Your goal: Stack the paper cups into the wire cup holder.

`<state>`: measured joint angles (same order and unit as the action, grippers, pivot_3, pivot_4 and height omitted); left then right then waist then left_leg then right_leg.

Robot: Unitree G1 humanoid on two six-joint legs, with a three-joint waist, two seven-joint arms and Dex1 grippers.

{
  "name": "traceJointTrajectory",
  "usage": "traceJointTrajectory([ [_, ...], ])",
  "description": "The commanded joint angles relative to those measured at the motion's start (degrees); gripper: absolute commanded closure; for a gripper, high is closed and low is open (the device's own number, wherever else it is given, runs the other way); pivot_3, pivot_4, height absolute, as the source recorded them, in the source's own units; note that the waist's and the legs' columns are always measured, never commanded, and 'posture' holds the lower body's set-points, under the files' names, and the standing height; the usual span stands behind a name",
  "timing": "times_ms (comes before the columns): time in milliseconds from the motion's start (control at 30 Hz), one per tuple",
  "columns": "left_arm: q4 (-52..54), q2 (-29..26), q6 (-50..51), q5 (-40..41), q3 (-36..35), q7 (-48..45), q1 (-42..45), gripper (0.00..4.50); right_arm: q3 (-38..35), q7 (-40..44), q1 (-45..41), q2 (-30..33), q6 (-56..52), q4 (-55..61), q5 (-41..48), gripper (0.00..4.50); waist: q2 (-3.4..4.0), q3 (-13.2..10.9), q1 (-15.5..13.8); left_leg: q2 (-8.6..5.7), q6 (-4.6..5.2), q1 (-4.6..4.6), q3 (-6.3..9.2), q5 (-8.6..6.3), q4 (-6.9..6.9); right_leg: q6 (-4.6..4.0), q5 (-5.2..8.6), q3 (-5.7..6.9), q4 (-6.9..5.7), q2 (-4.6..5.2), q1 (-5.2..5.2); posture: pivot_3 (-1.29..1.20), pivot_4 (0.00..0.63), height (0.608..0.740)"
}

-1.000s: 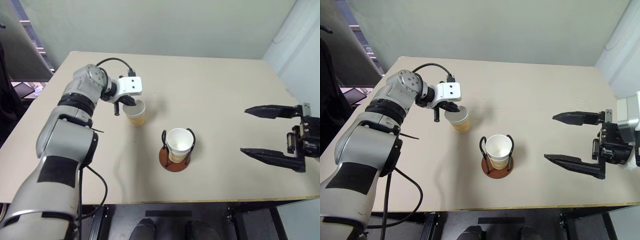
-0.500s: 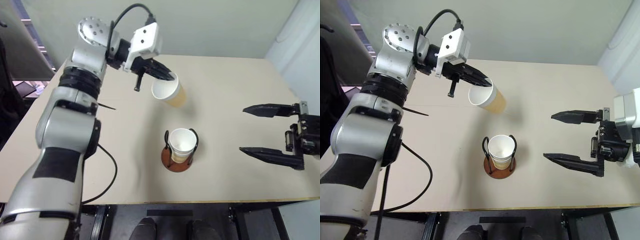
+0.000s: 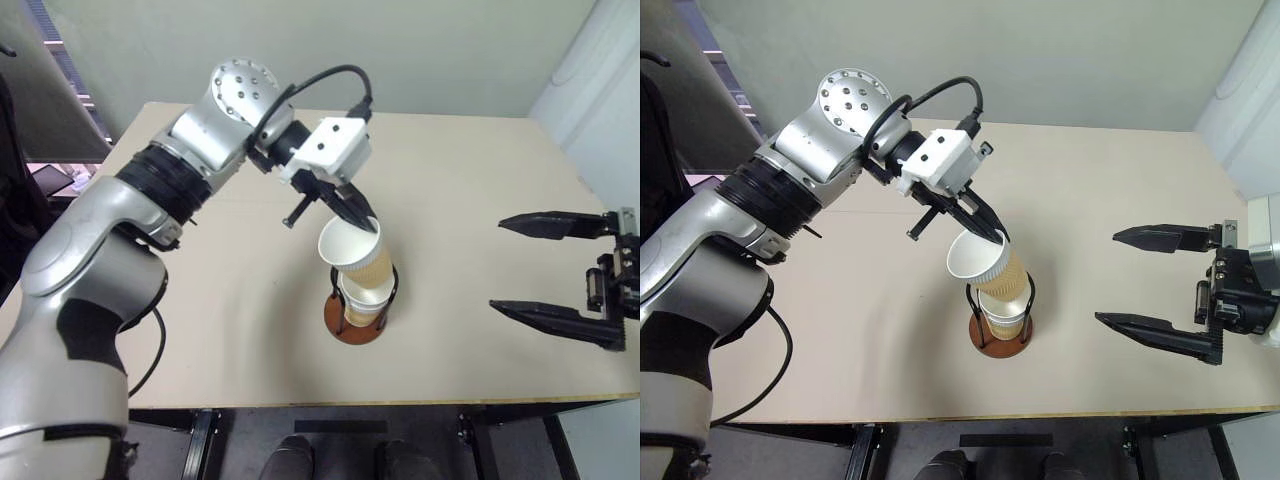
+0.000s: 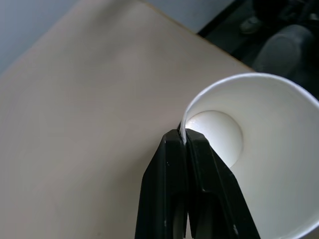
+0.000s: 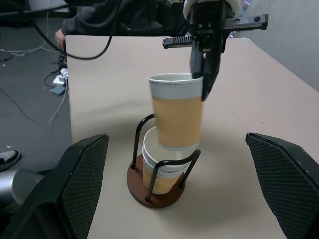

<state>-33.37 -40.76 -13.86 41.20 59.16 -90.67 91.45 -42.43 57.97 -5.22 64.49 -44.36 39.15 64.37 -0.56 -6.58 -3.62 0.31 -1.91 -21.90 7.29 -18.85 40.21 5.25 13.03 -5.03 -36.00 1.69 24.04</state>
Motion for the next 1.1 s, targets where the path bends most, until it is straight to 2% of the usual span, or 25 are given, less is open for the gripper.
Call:
traceJointTrajectory([
  [33,0.62,-0.64,-1.66,2.16,1.17,-1.83,2.72,4.48,-2.97,-1.19,0.72,0.00,0.06,1.55,1.05,0.00,0.00,0.00,0.01,-0.02,0.00,0.00,-0.01,0.00,0.01,0.00,0.00,0.02,0.00,0.04,0.01,0.00,0.150,0.740],
  [333,0.83,-0.73,-5.87,0.91,6.68,-1.83,3.36,4.48,-2.56,-2.76,1.20,-0.02,0.65,2.23,1.43,0.00,0.02,0.01,-0.02,-0.03,0.01,-0.01,0.04,0.00,0.00,0.00,0.00,0.02,-0.02,-0.03,-0.01,0.00,0.150,0.740],
  [433,-2.27,1.28,-8.00,-2.52,6.88,-1.83,2.90,4.48,-2.44,-3.08,1.27,-0.07,0.73,2.44,1.51,0.00,0.02,0.01,-0.13,-0.05,0.01,-0.02,0.07,0.00,0.02,0.00,0.00,0.03,-0.02,-0.02,-0.02,0.00,0.150,0.740],
  [600,-2.54,2.18,-7.54,-2.92,6.68,-1.83,2.42,4.48,-2.71,-3.39,1.78,-0.19,0.73,2.82,1.56,0.00,0.02,0.01,-0.09,-0.04,0.01,-0.02,0.03,-0.01,0.00,0.00,0.00,0.03,-0.03,-0.02,-0.02,0.00,0.150,0.740],
  [700,-3.11,2.72,-7.06,-2.94,6.27,-1.83,2.43,3.86,-3.05,-3.49,2.13,-0.19,0.70,2.98,1.65,0.00,0.02,0.01,-0.12,-0.05,0.01,-0.04,0.03,-0.01,-0.01,0.00,0.00,0.04,-0.03,-0.04,-0.02,0.00,0.150,0.740],
  [867,-4.53,3.84,-7.23,-3.48,5.34,-1.83,2.36,2.07,-3.07,-3.52,2.43,-0.18,0.82,2.93,1.44,0.00,0.02,0.01,-0.19,-0.06,0.01,-0.04,0.04,-0.01,0.00,0.00,0.00,0.04,-0.03,-0.03,-0.02,0.00,0.150,0.740],
  [967,-7.31,5.92,-8.08,-5.43,2.63,-1.83,1.86,0.94,-2.78,-3.37,2.40,-0.17,1.04,2.68,1.15,0.00,0.02,0.01,-0.23,-0.06,0.01,-0.04,0.04,-0.01,0.01,0.00,0.00,0.04,-0.03,-0.03,-0.03,0.00,0.150,0.740],
  [1067,-9.57,7.69,-8.44,-7.44,-0.48,-1.83,1.27,0.02,-2.17,-3.12,2.15,-0.10,1.41,2.23,0.73,0.00,0.02,0.01,-0.25,-0.06,0.01,-0.04,0.03,-0.01,0.01,0.00,0.00,0.04,-0.04,-0.03,-0.04,0.00,0.150,0.740],
  [1100,-9.88,7.83,-8.26,-7.82,-1.23,-1.83,1.12,0.02,-1.88,-2.99,2.02,-0.06,1.58,2.03,0.57,0.00,0.02,0.01,-0.25,-0.06,0.01,-0.04,0.03,-0.01,0.01,0.00,0.00,0.04,-0.03,-0.03,-0.03,0.00,0.150,0.740],
])
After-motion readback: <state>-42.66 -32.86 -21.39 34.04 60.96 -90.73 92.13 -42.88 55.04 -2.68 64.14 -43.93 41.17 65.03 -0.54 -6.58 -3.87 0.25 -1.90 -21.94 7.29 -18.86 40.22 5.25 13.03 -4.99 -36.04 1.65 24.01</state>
